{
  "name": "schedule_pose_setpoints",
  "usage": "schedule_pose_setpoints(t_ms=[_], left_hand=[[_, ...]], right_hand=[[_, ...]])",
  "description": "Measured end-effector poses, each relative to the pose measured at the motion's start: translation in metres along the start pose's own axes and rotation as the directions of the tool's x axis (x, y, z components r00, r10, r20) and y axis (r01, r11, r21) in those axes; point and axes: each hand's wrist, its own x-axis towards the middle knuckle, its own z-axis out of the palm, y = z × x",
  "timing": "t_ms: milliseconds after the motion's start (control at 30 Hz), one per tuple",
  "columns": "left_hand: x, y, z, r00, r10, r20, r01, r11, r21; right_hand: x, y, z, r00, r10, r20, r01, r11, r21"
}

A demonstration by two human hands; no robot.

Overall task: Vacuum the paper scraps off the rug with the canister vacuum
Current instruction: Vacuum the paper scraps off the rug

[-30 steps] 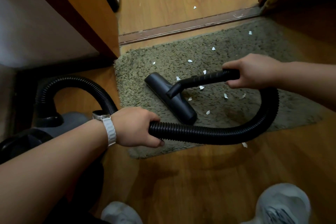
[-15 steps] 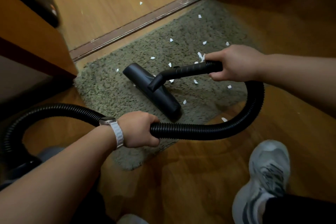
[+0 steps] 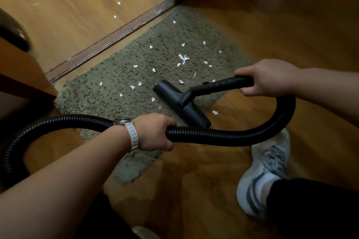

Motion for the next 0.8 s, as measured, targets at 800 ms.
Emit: schedule_pose_setpoints(t_ms=[800], left_hand=[[0.061, 0.031, 0.0, 0.993, 0.107, 0.039, -0.111, 0.99, 0.09]], right_hand=[[-0.025, 0.071, 0.054, 0.972, 0.228, 0.054, -0.234, 0.941, 0.245]])
